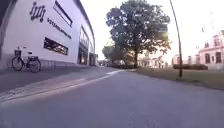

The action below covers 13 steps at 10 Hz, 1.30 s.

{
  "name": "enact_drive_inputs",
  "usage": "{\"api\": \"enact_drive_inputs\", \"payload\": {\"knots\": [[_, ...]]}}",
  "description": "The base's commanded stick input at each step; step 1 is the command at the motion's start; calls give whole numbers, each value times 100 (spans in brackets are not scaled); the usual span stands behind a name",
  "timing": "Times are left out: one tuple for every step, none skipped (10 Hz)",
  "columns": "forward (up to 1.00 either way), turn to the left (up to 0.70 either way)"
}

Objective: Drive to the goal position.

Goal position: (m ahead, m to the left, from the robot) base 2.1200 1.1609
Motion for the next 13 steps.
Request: {"api": "enact_drive_inputs", "payload": {"knots": [[50, 0], [50, 0], [50, 0], [50, 4], [50, 20], [50, 37], [50, 38], [50, 0], [50, 0], [50, 0], [50, 0], [50, 0], [50, 0]]}}
